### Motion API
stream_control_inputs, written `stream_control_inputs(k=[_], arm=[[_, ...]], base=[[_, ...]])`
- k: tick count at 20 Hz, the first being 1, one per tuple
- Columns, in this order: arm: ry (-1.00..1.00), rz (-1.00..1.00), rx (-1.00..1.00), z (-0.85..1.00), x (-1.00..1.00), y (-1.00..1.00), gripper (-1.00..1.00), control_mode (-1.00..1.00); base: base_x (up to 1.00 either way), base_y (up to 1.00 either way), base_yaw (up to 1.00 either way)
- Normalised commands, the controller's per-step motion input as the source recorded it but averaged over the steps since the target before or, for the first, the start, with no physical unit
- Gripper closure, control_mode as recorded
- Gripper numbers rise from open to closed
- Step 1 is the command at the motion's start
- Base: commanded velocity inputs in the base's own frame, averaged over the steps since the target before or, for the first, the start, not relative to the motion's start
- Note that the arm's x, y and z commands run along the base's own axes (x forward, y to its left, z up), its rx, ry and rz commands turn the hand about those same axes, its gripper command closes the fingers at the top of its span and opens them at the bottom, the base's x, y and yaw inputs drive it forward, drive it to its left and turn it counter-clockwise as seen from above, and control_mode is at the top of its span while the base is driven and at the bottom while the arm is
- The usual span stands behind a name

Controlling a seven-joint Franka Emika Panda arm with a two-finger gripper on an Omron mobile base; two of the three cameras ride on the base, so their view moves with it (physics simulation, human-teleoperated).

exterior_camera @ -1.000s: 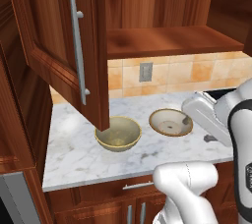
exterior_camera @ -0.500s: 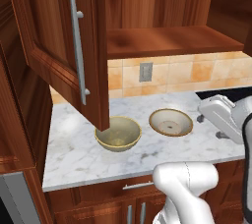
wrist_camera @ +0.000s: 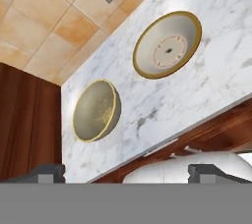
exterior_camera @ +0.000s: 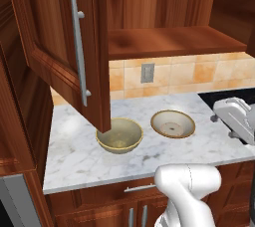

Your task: Open the cabinet. Pick the bowls from the counter and place them in the cabinet. Then close the cabinet.

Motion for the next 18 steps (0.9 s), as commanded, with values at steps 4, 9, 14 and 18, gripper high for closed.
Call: stream_control_inputs(k=[4,9,14,18], arm=[[0.0,-0.07,0.0,-0.15,0.17,-0.23,-1.0,-1.0],[0.0,-0.06,0.0,-0.19,0.19,-0.26,-1.0,-1.0],[0.0,0.0,0.02,-0.21,0.28,-0.36,-1.0,-1.0],[0.0,0.02,0.06,-0.19,0.22,-0.21,-1.0,-1.0]], base=[[0.0,0.0,0.0],[0.0,0.0,0.0],[0.0,0.0,0.0],[0.0,0.0,0.0]])
